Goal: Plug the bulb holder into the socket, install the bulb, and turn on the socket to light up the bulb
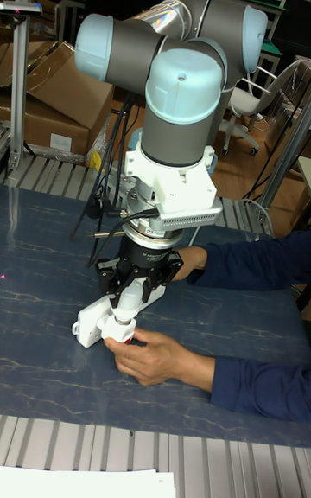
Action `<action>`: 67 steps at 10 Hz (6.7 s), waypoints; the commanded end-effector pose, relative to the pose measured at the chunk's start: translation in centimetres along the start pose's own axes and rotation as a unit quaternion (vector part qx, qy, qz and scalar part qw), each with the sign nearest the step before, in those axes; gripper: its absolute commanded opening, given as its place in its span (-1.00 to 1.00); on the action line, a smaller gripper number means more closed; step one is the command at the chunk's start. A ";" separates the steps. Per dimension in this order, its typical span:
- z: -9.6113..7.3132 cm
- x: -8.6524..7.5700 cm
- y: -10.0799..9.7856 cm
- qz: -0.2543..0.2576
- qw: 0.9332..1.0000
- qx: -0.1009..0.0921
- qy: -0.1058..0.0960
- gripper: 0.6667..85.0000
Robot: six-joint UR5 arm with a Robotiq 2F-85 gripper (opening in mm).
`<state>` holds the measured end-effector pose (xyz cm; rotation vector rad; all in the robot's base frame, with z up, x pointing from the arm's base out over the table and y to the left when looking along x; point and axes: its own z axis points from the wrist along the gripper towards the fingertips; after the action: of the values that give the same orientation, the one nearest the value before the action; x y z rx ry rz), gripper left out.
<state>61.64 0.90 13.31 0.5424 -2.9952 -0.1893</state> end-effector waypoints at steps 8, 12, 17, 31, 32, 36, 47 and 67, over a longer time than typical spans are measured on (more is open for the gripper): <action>-0.3 -0.7 0.6 -0.035 0.999 -0.012 -0.015 0.42; -0.4 -1.1 0.5 -0.051 0.998 -0.007 -0.018 0.57; -0.5 -1.4 -2.2 -0.125 0.991 0.048 -0.019 0.57; -0.9 -1.3 -0.9 -0.308 0.945 0.101 -0.037 0.55; -0.7 -1.4 -1.4 -0.343 0.933 0.104 -0.037 0.54; -1.5 -2.7 -2.9 -0.483 0.864 0.139 -0.023 0.49; -0.7 0.3 -1.5 -0.545 0.833 0.087 -0.026 0.42; -0.6 0.1 -2.2 -0.474 0.876 0.087 -0.024 -0.99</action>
<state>62.43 -1.76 13.53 2.0423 -2.4510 0.0455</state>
